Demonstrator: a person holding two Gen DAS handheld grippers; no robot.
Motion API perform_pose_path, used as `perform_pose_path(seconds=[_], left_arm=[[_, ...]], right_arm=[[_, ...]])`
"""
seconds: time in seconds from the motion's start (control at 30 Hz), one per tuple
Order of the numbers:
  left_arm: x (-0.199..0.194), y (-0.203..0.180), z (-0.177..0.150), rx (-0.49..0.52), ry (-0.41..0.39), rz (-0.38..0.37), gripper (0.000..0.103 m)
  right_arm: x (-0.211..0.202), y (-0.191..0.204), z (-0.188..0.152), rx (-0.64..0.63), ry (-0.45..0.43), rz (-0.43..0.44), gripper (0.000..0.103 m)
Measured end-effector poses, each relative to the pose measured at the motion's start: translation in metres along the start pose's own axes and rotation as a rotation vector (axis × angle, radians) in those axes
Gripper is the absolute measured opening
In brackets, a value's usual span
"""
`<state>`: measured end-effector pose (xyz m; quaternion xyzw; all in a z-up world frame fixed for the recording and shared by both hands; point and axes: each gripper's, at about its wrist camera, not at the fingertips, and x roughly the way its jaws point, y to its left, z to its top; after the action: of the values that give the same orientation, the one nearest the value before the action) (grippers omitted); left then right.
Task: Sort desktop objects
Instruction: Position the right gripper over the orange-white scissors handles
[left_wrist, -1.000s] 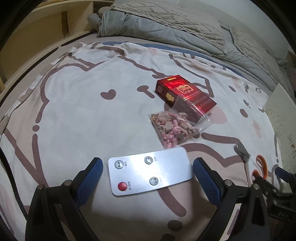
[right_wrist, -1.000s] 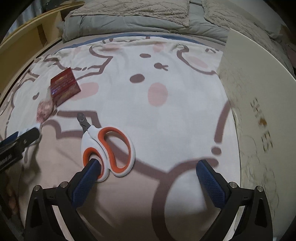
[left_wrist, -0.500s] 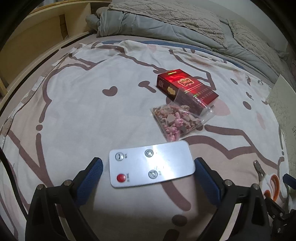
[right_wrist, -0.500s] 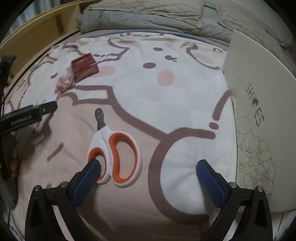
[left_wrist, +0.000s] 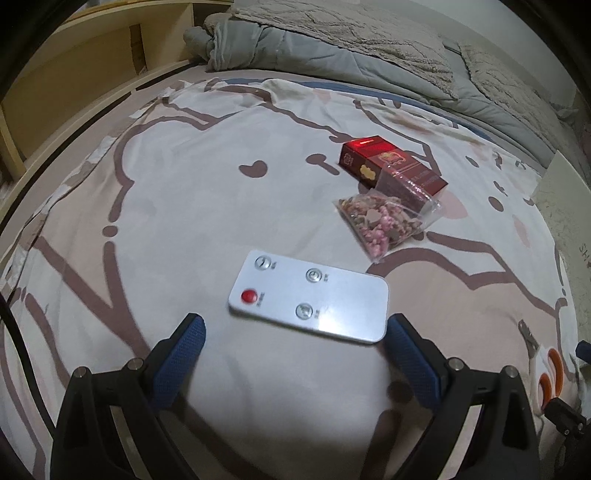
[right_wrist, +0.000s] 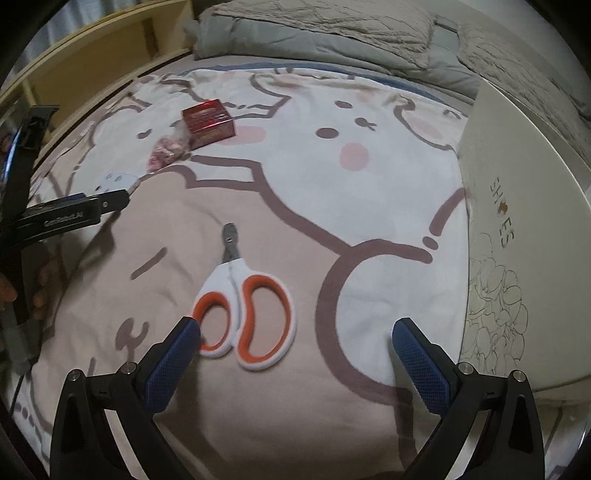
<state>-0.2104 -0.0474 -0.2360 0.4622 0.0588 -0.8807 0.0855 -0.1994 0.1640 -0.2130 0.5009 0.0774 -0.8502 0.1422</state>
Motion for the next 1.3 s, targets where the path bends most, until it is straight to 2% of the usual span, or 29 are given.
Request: perform_pose_path(seconds=[0.07,0.37,0.5,0.57,0.73,0.87,1.03,1.2,1.3], left_arm=[[-0.002,0.004,-0.003,-0.009,-0.005,0.017,0.099],[-0.004,0.007,-0.004,-0.009,0.003,0.004,0.099],[-0.004,0.005,0.0,0.006,0.009,-0.009,0.099],[-0.002,0.002,0.004,0.033,0.017,0.014,0.099],[-0.001,-0.011,0.01,0.152,0.007,0.009,0.099],[0.004,-0.016,0.006,0.197,0.01,-0.004,0.099],[0.009,-0.01,0.004,0.165,0.02,-0.044,0.099],[0.012,-0.008,0.004,0.146,0.027,-0.083,0.102],[0.013,-0.008,0.004,0.148,0.035,-0.087,0.102]], right_arm=[[0.0,0.005,-0.002,-0.008,0.004,0.021,0.103],[-0.005,0.04,-0.009,-0.074,0.037,0.161,0.103],[-0.01,0.042,-0.006,-0.085,0.011,0.142,0.103],[-0.01,0.036,-0.003,-0.072,0.0,0.122,0.103],[-0.001,0.022,0.0,-0.036,-0.004,0.092,0.103],[0.008,0.019,0.0,-0.037,-0.009,0.072,0.103],[0.016,0.019,0.001,-0.033,-0.022,0.062,0.103],[0.024,0.023,0.003,-0.036,0.011,0.019,0.103],[0.026,0.022,0.007,0.002,0.032,0.007,0.103]])
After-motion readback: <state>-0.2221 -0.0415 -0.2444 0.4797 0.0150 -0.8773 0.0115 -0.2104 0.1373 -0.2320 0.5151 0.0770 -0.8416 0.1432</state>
